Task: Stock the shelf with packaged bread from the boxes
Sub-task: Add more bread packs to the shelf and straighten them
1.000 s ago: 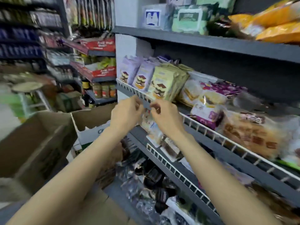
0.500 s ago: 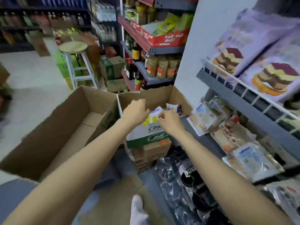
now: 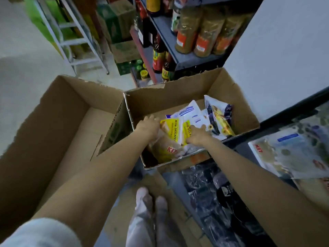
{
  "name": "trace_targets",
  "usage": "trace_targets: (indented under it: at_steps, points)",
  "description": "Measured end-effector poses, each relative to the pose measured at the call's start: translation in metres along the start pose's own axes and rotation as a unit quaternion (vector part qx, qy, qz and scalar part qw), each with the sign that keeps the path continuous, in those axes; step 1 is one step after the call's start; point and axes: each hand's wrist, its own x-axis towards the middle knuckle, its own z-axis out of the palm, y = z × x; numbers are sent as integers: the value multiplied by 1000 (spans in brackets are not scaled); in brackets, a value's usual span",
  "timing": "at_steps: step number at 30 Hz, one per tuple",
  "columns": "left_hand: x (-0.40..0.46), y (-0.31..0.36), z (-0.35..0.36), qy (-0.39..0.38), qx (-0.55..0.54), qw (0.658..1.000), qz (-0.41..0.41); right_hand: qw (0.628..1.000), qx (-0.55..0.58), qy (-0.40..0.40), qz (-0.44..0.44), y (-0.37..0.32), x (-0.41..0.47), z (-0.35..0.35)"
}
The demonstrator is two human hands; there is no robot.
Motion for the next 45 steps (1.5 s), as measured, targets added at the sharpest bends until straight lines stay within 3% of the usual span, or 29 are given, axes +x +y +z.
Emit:
trace_targets:
  at_steps: [5,8,13,16,21,27,31,34,38,45]
  points:
    - [42,-6,18,-77,161,977,118,998,18,-44,-29,1,33,8]
    - [47,1,22,-110,175,970,130,998,18,-50,-29,6,41,12]
    - [37,0,4,-34,132,988,73,998,39,-17,-46,17,44,8]
    - [30,-1,-14,26,70,997,0,993,112,23,-39,13,41,6]
    - [11,-5,-42,59,-56,994,-78,960,245,133,13,8,24,-4]
    - [-26,-25,-62,150,-261,951,-75,880,342,320,-80,5,-34,-25]
    - [-60,-25,-80,205,-429,879,-37,833,369,388,-139,-4,-80,-51]
    - [-99,-18,-97,214,-522,825,37,810,366,435,-145,-13,-128,-65]
    - [-162,-5,-120,235,-545,800,83,759,386,505,-141,-21,-213,-74]
    - [-286,50,-142,235,-583,743,229,631,387,655,-149,-2,-375,-55]
